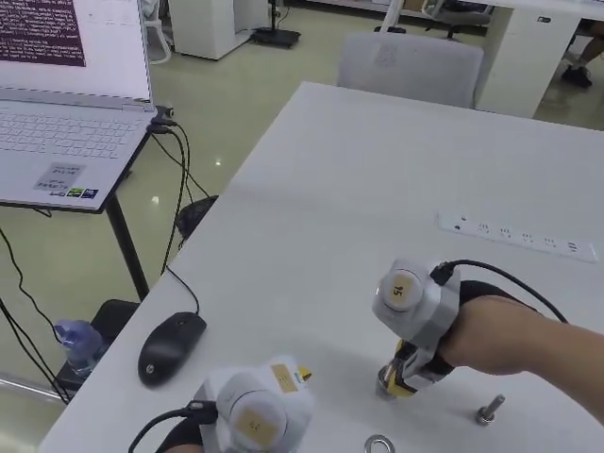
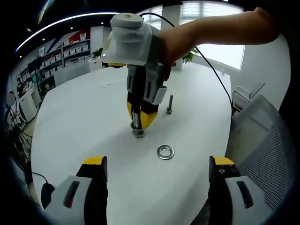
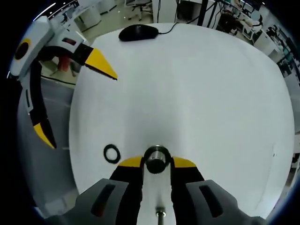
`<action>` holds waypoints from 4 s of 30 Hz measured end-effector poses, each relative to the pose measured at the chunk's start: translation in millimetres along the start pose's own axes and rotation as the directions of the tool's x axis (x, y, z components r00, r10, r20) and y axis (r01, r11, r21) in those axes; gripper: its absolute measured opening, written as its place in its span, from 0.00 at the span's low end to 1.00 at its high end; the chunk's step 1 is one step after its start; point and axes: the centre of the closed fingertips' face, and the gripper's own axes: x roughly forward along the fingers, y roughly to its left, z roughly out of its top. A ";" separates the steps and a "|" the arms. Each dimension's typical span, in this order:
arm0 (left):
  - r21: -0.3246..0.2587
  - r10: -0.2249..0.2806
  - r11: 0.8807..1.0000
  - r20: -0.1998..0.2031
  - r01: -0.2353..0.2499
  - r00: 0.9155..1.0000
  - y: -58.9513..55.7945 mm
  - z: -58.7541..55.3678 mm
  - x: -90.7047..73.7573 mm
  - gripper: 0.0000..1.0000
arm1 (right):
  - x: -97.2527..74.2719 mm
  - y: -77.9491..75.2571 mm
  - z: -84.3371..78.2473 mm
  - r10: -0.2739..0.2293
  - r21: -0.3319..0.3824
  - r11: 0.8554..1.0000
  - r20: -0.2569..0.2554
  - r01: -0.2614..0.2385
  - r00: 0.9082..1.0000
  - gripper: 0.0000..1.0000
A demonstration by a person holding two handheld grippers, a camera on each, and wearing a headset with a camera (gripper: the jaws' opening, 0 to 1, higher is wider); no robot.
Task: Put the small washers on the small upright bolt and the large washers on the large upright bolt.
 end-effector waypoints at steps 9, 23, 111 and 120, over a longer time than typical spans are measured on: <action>0.002 -0.002 1.000 -0.003 0.002 1.000 1.6 -2.2 0.3 0.89 | 5.5 -0.6 -1.5 0.003 0.002 1.000 -0.001 -0.003 1.000 0.22; 0.002 -0.007 1.000 -0.009 0.007 1.000 1.8 -5.1 2.0 0.89 | 12.4 -1.8 -4.5 0.003 0.001 1.000 -0.013 -0.003 1.000 0.22; 0.008 -0.010 1.000 -0.015 0.010 1.000 -10.8 1.3 -9.8 0.90 | -57.0 19.5 11.2 -0.057 -0.078 0.994 0.176 0.072 0.983 0.43; 0.014 -0.006 1.000 -0.011 0.006 1.000 -10.8 4.2 -12.4 0.90 | -58.2 33.7 1.4 -0.051 -0.099 0.993 0.182 0.069 0.982 0.43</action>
